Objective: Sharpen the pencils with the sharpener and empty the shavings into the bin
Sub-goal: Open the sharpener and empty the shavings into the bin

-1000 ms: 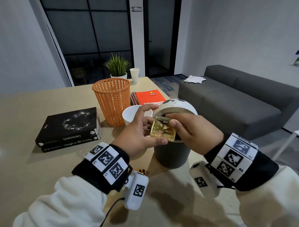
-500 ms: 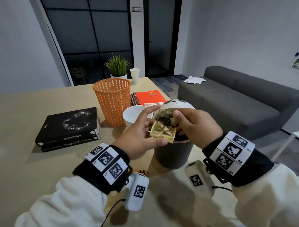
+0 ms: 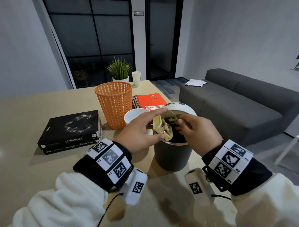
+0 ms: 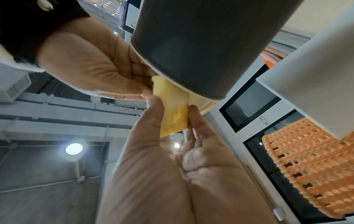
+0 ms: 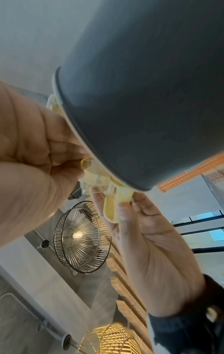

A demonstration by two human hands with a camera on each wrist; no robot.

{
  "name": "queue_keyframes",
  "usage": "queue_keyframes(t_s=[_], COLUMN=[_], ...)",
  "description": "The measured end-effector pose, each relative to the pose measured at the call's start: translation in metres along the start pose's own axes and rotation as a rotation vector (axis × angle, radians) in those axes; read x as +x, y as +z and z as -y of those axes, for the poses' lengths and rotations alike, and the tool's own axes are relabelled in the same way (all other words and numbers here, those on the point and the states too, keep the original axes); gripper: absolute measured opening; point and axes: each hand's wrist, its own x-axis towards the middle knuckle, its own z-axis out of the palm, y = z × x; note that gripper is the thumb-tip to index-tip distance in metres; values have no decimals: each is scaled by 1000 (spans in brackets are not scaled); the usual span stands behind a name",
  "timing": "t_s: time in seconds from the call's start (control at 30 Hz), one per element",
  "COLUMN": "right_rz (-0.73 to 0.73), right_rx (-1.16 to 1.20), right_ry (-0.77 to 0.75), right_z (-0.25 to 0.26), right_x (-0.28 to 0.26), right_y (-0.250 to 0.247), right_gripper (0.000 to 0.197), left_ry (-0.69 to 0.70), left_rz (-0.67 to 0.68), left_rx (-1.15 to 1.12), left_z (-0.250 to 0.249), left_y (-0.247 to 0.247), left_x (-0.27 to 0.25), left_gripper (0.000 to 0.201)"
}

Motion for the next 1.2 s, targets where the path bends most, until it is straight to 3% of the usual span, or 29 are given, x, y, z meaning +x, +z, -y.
queue_keyframes(t_s=[0.17,0.37,0.6,0.83,1.03,1.2], right_rz=[-47,0,73,-24,-3,82], right_rx=[-44,-185,-289,-184,-172,-266], right_ry=[-15,7,33,-9,-68,-119], right_z=[-3,1,21,18,20,15], right_x=[-4,-8,-15,-14,-23,-20], right_y=[2,-5,-11,-8,-10,-8], right_gripper=[22,24,31,27,33,43], left_ry=[93,279,405,303,247,140], left_rz=[-30,-2,44,-50,-153,-152], left_rx=[278,622,776,700,614,478], left_z=[-10,-12,-16,-10,-4,-8], left_y=[2,4,5,16,16,16], left_x=[-1,1,6,9,7,5], left_gripper=[66,67,68,66,66,78])
